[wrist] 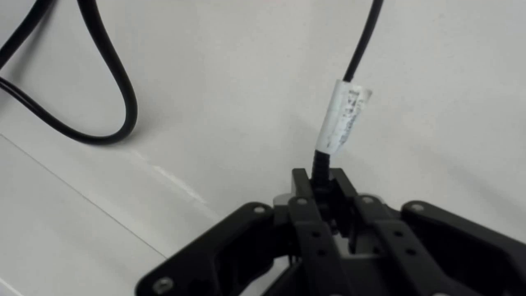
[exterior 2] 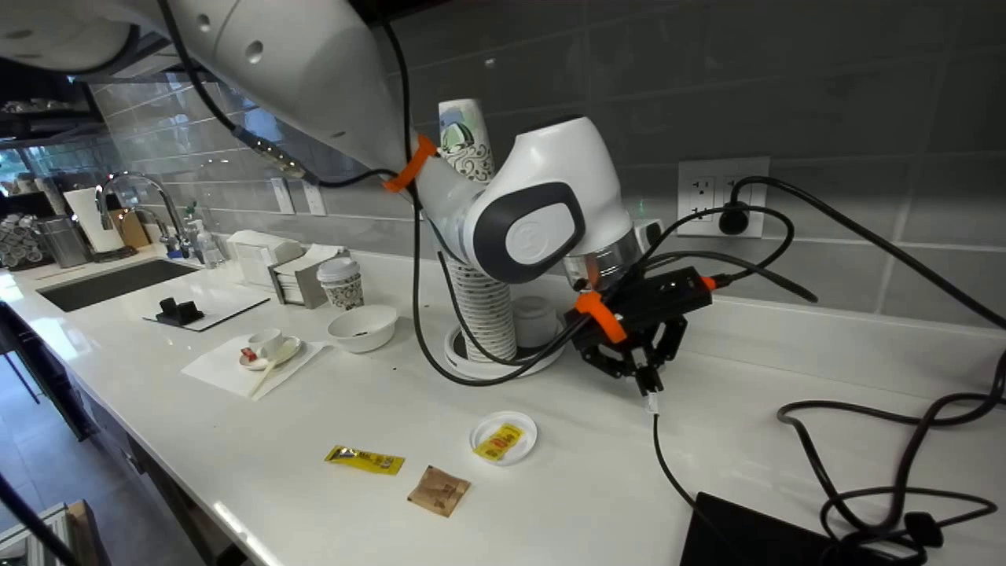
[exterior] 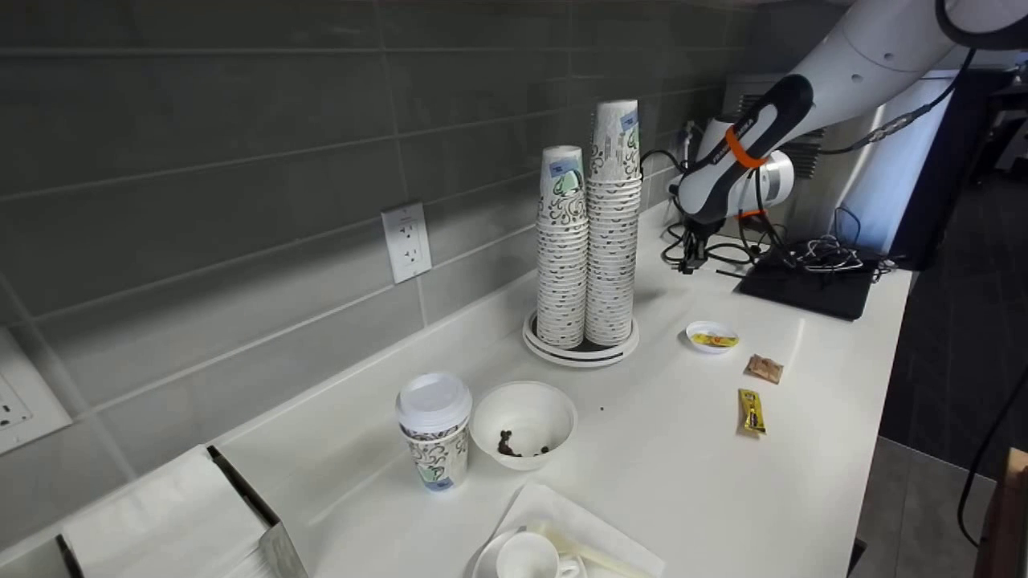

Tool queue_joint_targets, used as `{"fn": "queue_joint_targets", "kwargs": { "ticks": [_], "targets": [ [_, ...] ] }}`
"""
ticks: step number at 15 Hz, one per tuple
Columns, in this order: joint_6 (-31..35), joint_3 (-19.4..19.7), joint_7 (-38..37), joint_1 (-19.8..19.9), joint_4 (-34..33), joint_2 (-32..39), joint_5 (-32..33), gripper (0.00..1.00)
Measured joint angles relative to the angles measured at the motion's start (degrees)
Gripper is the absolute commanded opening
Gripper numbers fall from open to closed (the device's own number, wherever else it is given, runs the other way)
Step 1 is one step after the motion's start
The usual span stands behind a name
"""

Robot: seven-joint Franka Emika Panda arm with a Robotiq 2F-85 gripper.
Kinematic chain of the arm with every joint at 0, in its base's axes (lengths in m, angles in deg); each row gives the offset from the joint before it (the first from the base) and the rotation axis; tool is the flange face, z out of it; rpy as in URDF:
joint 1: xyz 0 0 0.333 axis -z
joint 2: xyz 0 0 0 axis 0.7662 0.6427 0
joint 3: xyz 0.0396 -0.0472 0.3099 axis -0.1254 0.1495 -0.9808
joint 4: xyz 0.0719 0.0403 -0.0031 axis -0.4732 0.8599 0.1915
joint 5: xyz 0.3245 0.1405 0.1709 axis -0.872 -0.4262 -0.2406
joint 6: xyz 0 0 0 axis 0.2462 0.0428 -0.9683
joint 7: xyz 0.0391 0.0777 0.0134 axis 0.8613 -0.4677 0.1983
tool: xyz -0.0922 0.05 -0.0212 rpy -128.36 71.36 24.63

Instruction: Move the black cable to the left

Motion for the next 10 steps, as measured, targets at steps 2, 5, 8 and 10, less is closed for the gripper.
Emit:
{"fn": "queue_joint_targets", "kwargs": {
  "ticks": [2, 5, 8, 10],
  "targets": [
    [-0.53, -0.18, -5.59, -0.36, -1.13, 1.21, 3.03, 0.04],
    [-0.71, -1.31, -10.48, -0.38, -2.69, 2.49, 6.37, 0.04],
    [-0.77, -3.54, -11.63, 0.39, -4.14, 3.61, 7.04, 0.04],
    [-1.06, -4.9, -11.65, 0.96, -5.1, 4.56, 7.1, 0.04]
  ]
}}
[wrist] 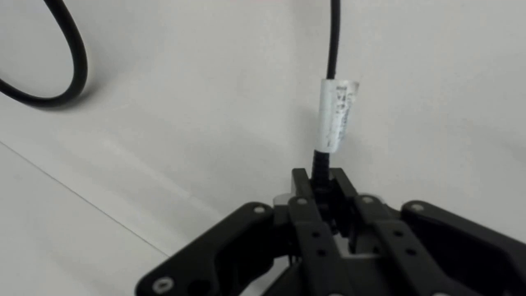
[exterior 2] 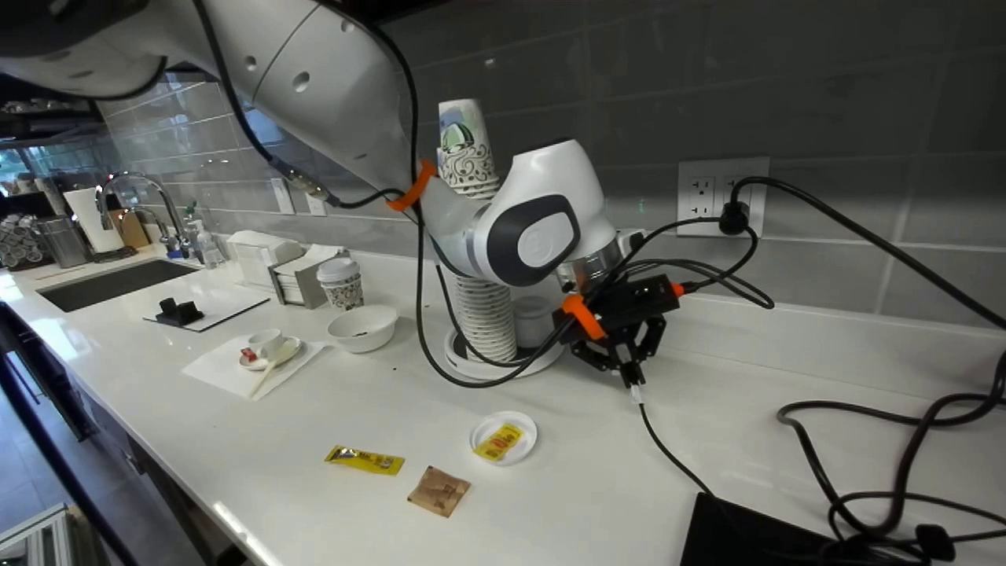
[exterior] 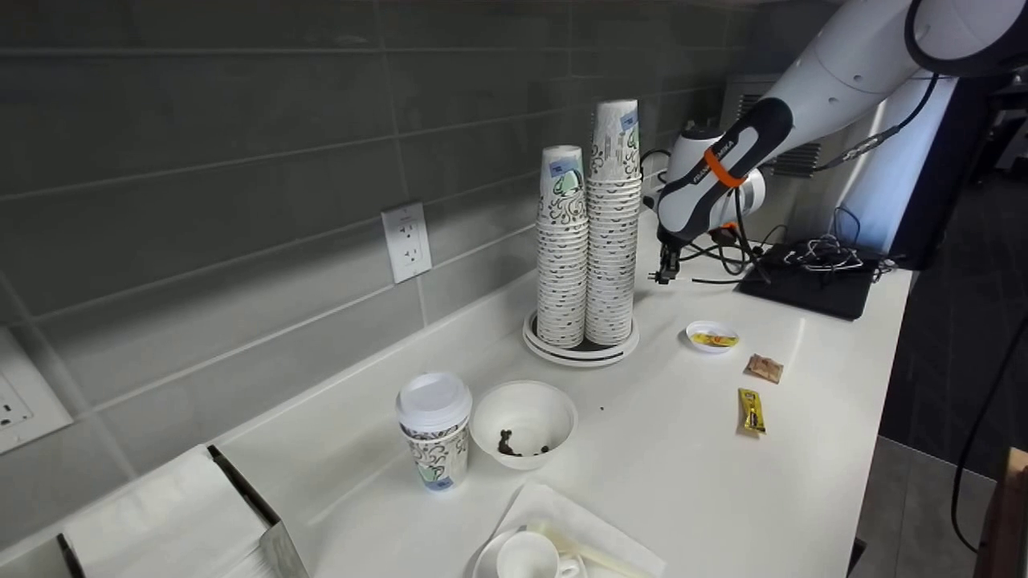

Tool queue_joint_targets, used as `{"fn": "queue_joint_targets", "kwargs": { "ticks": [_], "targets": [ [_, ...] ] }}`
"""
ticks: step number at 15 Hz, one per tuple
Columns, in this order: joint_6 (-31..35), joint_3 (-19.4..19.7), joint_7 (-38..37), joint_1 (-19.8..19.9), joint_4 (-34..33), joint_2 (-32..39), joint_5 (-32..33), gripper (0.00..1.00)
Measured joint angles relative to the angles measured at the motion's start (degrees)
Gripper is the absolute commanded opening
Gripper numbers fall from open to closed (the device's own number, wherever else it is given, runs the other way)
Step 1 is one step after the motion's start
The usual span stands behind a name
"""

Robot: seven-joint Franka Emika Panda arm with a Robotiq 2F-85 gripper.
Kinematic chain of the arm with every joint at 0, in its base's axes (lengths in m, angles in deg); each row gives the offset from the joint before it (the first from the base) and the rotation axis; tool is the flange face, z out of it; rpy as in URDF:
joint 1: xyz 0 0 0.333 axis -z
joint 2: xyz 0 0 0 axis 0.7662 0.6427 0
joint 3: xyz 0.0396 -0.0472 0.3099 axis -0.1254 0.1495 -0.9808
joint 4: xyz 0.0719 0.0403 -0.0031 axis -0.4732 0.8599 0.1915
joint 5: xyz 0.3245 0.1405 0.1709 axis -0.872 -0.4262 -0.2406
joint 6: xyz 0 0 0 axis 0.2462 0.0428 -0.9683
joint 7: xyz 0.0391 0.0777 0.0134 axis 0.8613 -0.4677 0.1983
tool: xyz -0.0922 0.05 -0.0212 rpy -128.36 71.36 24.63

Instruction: Move the black cable to the left

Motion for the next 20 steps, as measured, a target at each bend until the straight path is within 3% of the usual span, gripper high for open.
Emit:
{"fn": "queue_joint_targets", "kwargs": {
  "ticks": [1, 2, 3, 4, 8, 12, 16, 20],
  "targets": [
    [-0.35, -0.35, 0.0, 0.15, -0.49, 0.49, 0.09, 0.05],
    [-0.63, -0.58, 0.0, 0.26, -0.93, 0.96, 0.16, 0.15],
    [-0.97, -0.77, 0.0, 0.37, -1.31, 1.34, 0.28, 0.42],
    [-1.2, -0.81, 0.0, 0.42, -1.57, 1.61, 0.67, 0.43],
    [-2.04, -0.65, 0.15, 0.84, -1.85, 1.47, 3.1, 0.69],
    [-8.08, -1.0, 4.13, 2.63, -1.72, -1.31, 4.41, 0.98],
    [-14.52, -3.71, 17.61, 6.52, 0.29, -7.31, 4.4, 1.0],
    [-16.34, -4.04, 33.74, 10.11, 4.97, -13.34, 4.26, 1.0]
  ]
}}
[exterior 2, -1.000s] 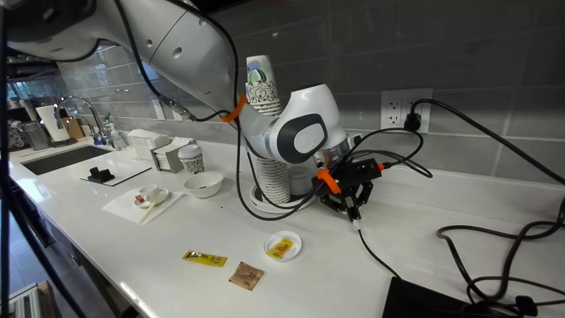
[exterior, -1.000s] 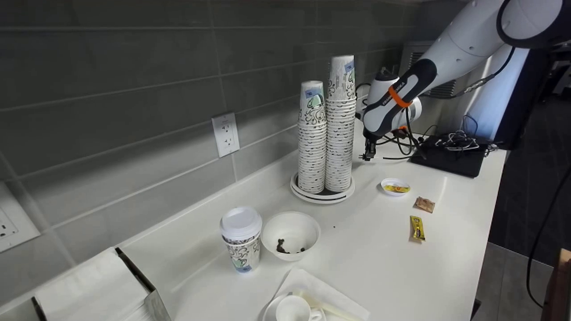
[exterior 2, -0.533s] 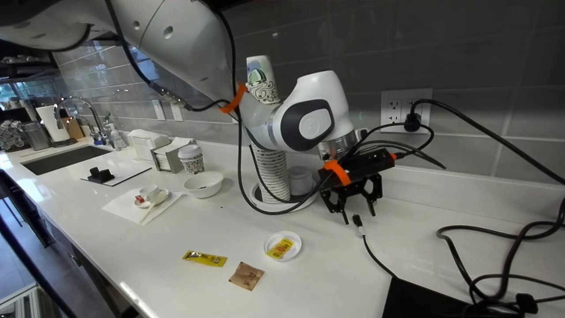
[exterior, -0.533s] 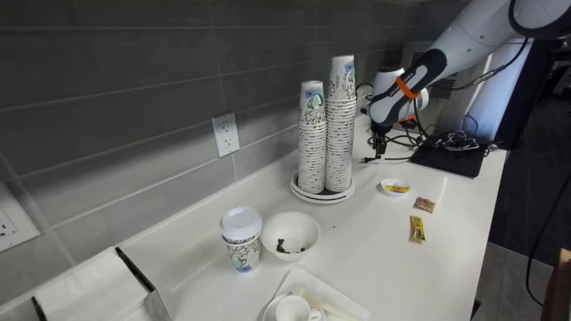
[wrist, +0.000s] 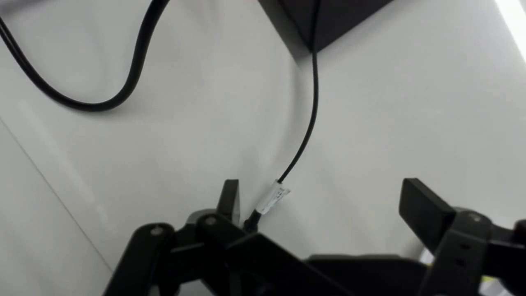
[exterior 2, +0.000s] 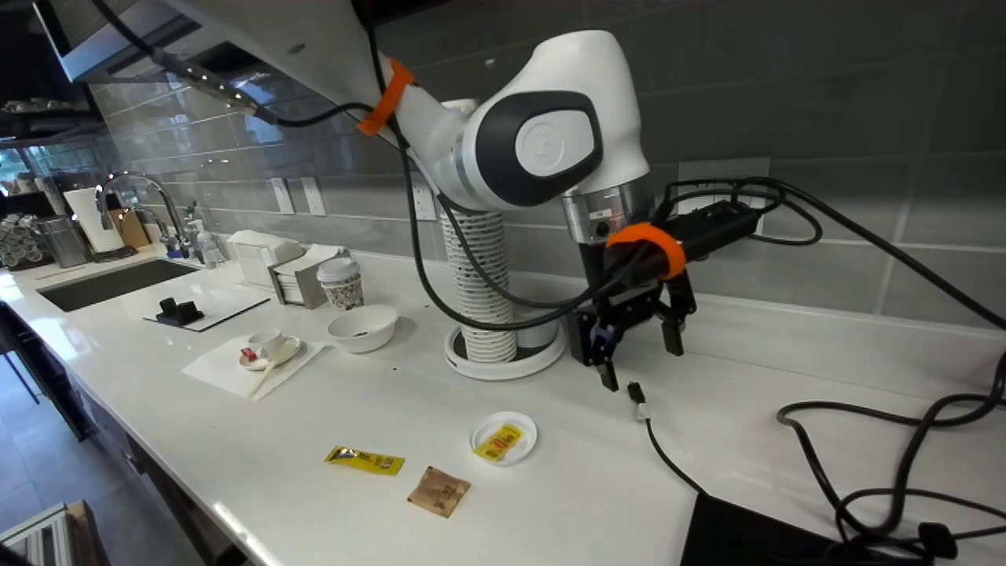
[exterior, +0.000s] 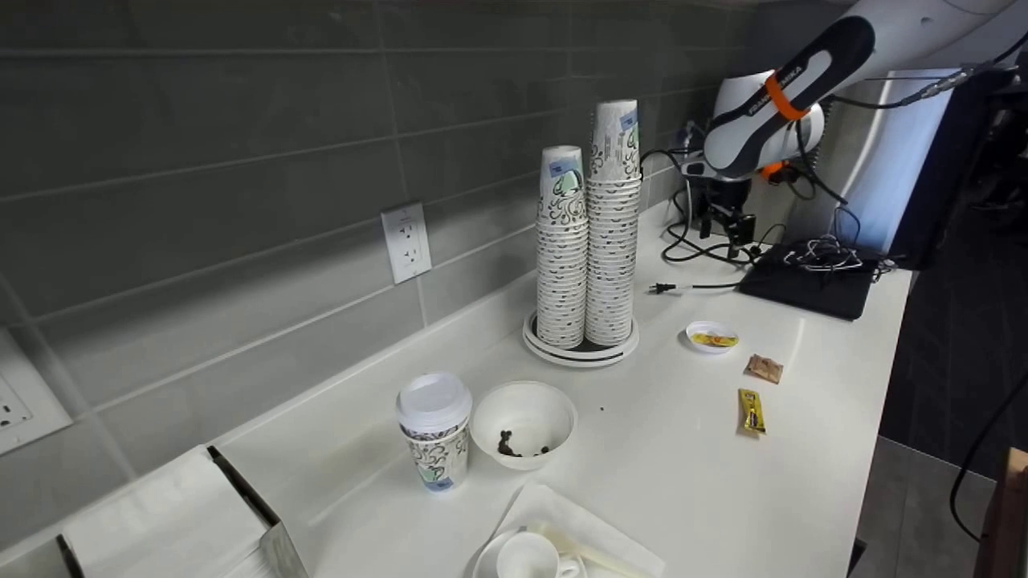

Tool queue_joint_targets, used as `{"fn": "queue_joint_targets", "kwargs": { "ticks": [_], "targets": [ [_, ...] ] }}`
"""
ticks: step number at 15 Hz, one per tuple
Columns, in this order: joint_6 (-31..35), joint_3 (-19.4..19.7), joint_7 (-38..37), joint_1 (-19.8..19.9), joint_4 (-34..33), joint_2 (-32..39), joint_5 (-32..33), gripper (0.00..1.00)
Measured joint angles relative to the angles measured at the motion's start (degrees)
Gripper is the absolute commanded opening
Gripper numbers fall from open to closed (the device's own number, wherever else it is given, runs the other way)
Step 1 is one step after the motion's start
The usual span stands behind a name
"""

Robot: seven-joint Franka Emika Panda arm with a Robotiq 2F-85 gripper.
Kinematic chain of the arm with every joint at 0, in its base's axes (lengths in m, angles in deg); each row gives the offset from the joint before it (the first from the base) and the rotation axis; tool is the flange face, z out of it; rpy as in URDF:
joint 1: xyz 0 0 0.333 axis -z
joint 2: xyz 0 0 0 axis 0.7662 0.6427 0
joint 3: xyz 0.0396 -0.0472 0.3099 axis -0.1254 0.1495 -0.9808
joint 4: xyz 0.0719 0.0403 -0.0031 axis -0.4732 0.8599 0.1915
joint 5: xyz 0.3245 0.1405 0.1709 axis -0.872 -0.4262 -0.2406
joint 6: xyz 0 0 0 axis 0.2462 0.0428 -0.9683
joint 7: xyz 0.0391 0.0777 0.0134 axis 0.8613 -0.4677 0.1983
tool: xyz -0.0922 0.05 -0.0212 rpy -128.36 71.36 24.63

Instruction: Move the black cable to the left

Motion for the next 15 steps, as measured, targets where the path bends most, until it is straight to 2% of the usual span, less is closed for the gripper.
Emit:
{"fn": "queue_joint_targets", "kwargs": {
  "ticks": [5, 7, 11, 15],
  "targets": [
    [0.18, -1.26, 21.01, 6.19, 9.54, -7.4, -0.81, 1.0],
    [-0.1, -1.41, 29.27, 7.33, 13.33, -11.4, -2.42, 1.0],
    [-3.43, 0.57, 45.63, 5.5, 19.19, -20.97, -7.73, 1.0],
    [-6.94, 5.26, 59.87, 1.0, 23.32, -29.78, -10.36, 1.0]
  ]
}}
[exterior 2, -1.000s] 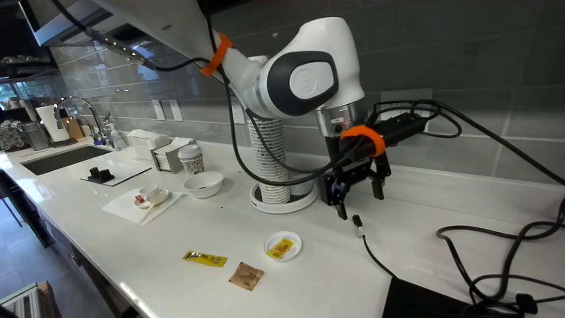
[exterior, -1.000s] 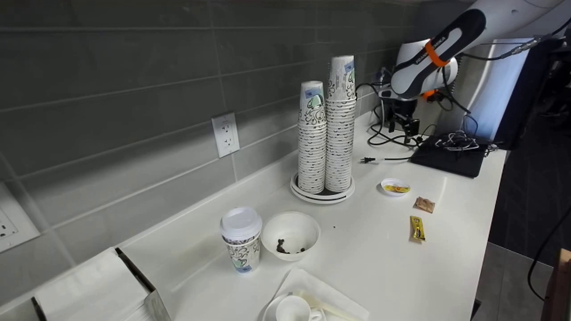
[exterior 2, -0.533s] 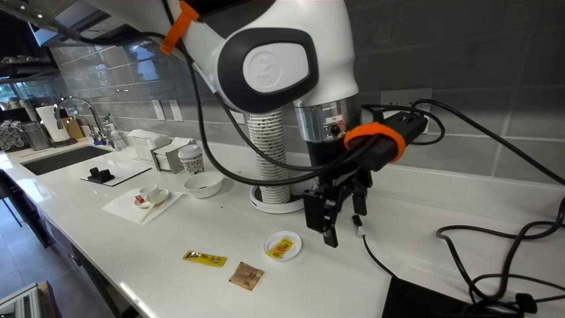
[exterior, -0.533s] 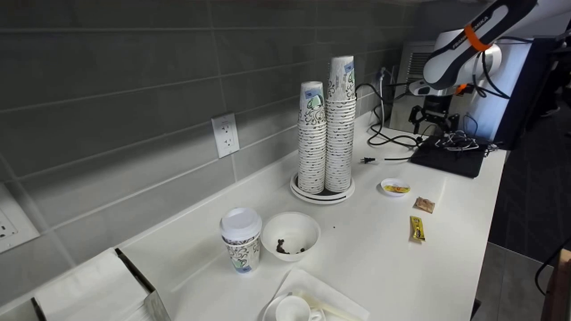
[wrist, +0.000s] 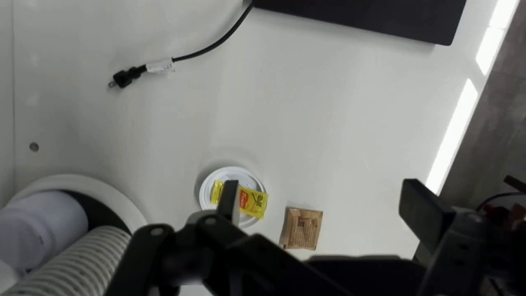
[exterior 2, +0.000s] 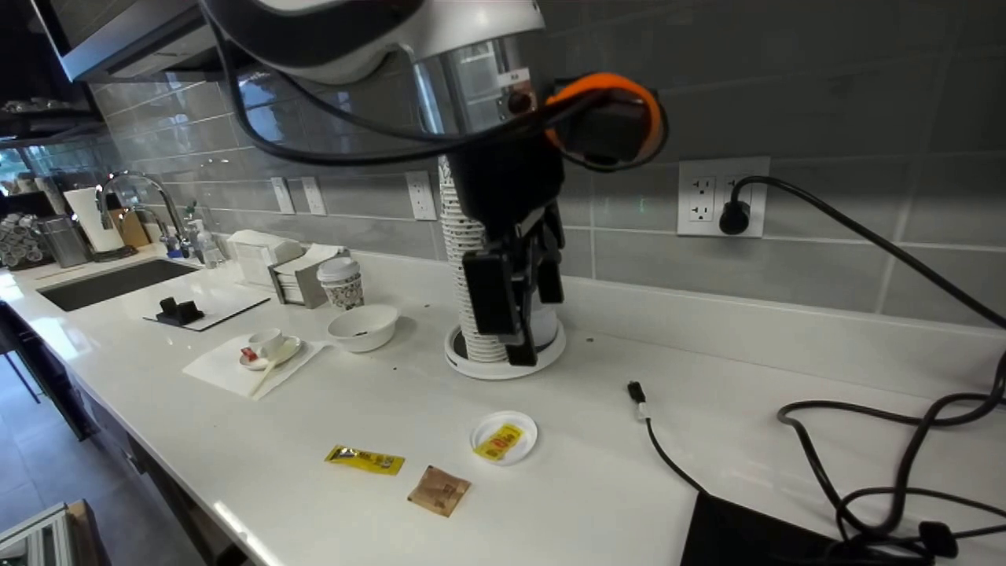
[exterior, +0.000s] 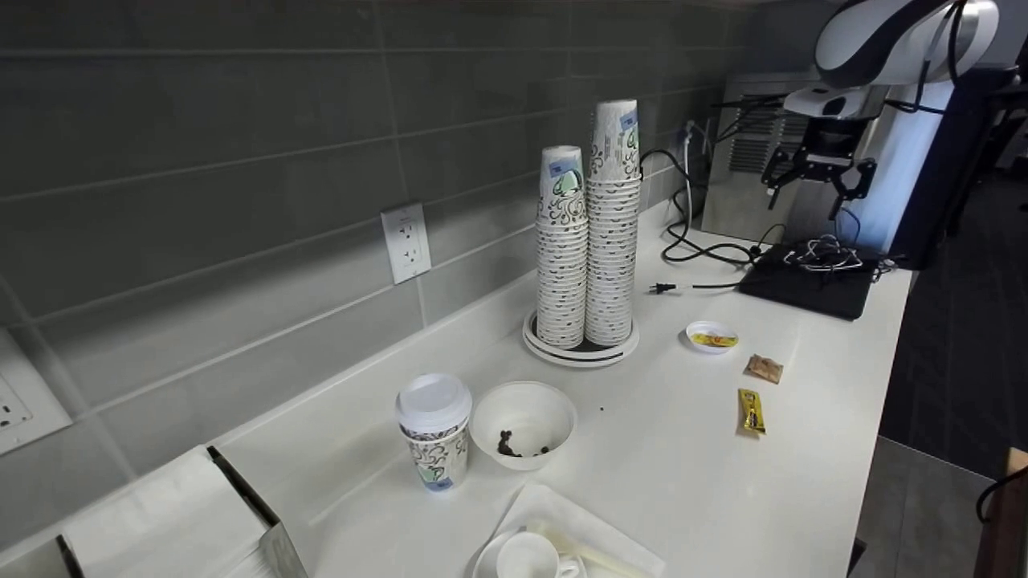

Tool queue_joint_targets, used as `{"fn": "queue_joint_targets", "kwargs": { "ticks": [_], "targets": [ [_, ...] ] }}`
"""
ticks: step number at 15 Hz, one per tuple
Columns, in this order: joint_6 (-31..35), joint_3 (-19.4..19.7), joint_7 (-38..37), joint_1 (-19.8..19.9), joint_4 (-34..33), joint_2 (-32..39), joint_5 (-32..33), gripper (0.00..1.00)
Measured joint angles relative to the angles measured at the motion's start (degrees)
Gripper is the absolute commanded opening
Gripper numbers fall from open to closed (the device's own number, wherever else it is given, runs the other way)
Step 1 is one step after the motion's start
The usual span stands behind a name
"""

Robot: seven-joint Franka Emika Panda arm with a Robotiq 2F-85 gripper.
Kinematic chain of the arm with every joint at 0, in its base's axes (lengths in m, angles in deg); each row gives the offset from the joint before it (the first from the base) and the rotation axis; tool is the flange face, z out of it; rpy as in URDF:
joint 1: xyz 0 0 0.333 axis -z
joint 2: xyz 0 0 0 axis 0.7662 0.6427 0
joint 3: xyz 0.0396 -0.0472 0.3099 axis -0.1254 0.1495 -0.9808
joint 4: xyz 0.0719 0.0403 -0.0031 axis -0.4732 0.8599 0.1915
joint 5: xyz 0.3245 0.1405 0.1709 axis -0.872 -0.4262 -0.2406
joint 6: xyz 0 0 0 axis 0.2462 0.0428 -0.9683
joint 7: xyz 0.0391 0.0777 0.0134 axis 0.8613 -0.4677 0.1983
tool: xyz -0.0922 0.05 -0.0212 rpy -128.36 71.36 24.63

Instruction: Move the black cable to the left

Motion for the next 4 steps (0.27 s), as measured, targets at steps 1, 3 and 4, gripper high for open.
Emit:
{"fn": "queue_joint_targets", "kwargs": {
  "ticks": [1, 3, 4],
  "targets": [
    [-0.28, 1.1, 0.45, -1.08, 0.41, -1.03, -0.03, 1.0],
    [-0.29, 2.21, 0.21, -2.15, 0.44, -0.98, -0.01, 1.0],
    [-0.28, 2.37, 0.21, -2.24, 0.42, -0.58, -0.01, 1.0]
  ]
}}
